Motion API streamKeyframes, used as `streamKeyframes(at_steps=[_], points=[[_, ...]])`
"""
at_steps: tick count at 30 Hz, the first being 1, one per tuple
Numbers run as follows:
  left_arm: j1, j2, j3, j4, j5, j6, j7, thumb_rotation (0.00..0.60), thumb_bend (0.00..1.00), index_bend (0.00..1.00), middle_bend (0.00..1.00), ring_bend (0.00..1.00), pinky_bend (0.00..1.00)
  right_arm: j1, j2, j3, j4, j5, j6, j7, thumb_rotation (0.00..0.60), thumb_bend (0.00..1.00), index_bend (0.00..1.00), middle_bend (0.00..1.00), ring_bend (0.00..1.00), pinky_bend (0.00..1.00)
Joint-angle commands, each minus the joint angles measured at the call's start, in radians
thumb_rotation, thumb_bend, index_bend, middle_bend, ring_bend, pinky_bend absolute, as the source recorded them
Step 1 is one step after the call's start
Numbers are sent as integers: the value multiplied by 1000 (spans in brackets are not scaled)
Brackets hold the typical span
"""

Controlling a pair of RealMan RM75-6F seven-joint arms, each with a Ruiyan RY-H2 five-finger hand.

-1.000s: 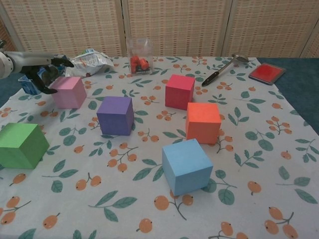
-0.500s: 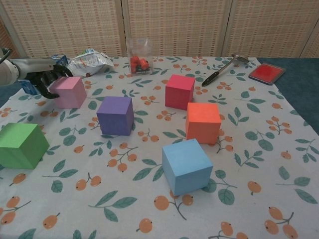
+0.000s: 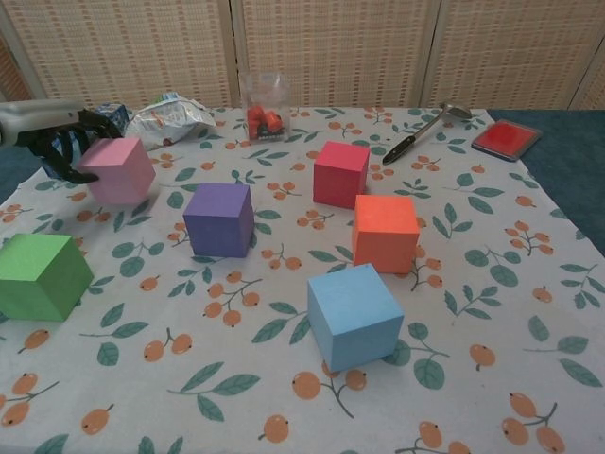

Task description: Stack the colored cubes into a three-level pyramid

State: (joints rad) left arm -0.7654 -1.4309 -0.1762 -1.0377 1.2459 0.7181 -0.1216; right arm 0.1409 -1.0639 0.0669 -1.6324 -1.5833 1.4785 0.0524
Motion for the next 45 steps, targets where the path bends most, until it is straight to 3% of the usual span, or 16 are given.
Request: streamKeyframes(at_steps=[1, 6, 13, 45], points=[[75, 102, 34, -217, -61, 63, 138, 600, 352, 354, 390, 374, 444, -2, 3, 0, 1, -6, 7, 3, 493, 51, 0, 130, 35, 53], [100, 108, 48, -349, -134, 117, 264, 600, 351, 340, 383, 374, 453, 0, 6, -4, -8, -21, 12, 0, 493, 50, 0, 130, 35, 53], [105, 50, 49, -374, -180, 191, 381, 600, 350, 335, 380, 371, 450, -8, 9, -11, -20, -28, 23, -10, 492, 51, 0, 130, 35, 53], [10, -42, 7, -364, -288, 158, 497, 600, 349, 335, 380, 363, 427, -28, 3, -14, 3, 0, 29, 15, 493, 51, 0, 130, 35, 53]])
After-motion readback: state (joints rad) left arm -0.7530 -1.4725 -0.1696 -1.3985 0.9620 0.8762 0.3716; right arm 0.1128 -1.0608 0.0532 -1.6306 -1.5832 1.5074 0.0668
